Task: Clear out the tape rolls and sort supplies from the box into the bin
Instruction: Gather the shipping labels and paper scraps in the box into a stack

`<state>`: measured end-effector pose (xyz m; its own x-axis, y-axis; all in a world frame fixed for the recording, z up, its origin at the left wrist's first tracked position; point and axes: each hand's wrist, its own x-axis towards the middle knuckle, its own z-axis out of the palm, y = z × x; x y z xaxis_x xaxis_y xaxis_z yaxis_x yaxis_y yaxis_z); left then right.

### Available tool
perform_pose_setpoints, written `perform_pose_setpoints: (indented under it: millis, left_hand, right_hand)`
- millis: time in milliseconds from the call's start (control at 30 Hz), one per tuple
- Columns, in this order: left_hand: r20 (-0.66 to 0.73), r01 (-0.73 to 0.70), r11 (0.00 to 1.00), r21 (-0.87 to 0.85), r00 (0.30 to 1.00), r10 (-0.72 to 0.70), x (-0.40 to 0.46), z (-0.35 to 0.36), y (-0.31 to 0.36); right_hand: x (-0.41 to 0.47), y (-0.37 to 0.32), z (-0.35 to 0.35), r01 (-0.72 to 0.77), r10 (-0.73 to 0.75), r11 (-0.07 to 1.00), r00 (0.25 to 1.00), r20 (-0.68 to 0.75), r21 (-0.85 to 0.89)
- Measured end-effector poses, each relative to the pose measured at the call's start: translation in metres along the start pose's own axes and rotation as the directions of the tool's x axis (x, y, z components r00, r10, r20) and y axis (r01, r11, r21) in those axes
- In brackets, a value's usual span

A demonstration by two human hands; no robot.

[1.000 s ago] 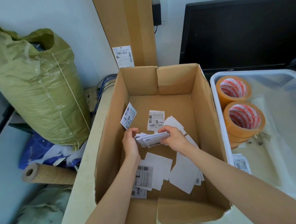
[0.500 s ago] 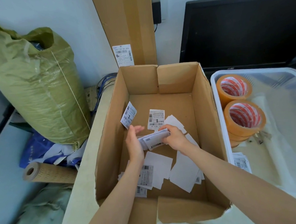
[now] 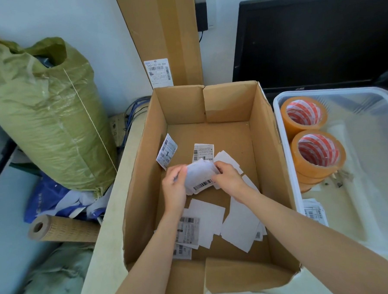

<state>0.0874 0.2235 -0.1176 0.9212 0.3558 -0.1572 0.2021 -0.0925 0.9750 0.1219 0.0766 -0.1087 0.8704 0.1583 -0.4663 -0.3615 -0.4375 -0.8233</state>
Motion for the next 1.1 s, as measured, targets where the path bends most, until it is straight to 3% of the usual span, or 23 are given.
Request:
perform_pose_setpoints:
  millis: [133, 233, 333, 467, 567, 667, 767, 867, 1100]
  left_hand:
    - [0.001, 0.126, 0.990, -0.069, 0.992, -0.126, -0.001, -0.001, 0.003]
    - [0.031, 0.209, 0.976, -0.063, 0.978, -0.208, -0.001, 0.001, 0.005]
    - [0.019, 0.245, 0.966, -0.083, 0.970, -0.244, 0.002, 0.000, 0.012]
    - [-0.007, 0.253, 0.933, -0.258, 0.965, -0.263, 0.001, -0.003, 0.043]
    - [0.004, 0.187, 0.947, -0.261, 0.981, -0.193, -0.009, -0.003, 0.064]
    - [-0.013, 0.121, 0.988, -0.093, 0.992, -0.123, -0.017, -0.006, 0.074]
    - [0.100, 0.036, 0.992, 0.124, 0.994, -0.049, -0.016, -0.014, 0.081]
    - [0.209, -0.046, 0.970, 0.238, 0.978, -0.004, -0.012, -0.021, 0.086]
    - [0.047, -0.042, 0.961, 0.273, 0.998, 0.030, -0.013, -0.024, 0.083]
  right_hand:
    - [-0.002, 0.002, 0.000, 0.017, -0.015, 0.999, 0.999, 0.044, -0.051]
    - [-0.003, 0.000, -0.002, -0.018, 0.018, 1.000, 0.999, 0.027, 0.018]
    - [-0.007, -0.012, -0.008, -0.069, 0.066, 0.968, 0.998, 0.020, 0.241]
    - [-0.022, -0.041, -0.023, -0.149, 0.035, 0.762, 0.981, 0.189, 0.630]
    - [-0.038, -0.053, -0.036, -0.199, -0.027, 0.793, 0.933, 0.360, 0.575]
    - [-0.053, -0.049, -0.048, -0.177, -0.040, 0.862, 0.910, 0.412, 0.474]
    - [-0.065, -0.043, -0.056, -0.112, -0.077, 0.899, 0.912, 0.404, 0.424]
    - [-0.070, -0.039, -0.059, -0.040, -0.105, 0.934, 0.919, 0.380, 0.355]
    - [-0.074, -0.037, -0.063, 0.009, -0.150, 0.894, 0.948, 0.282, 0.448]
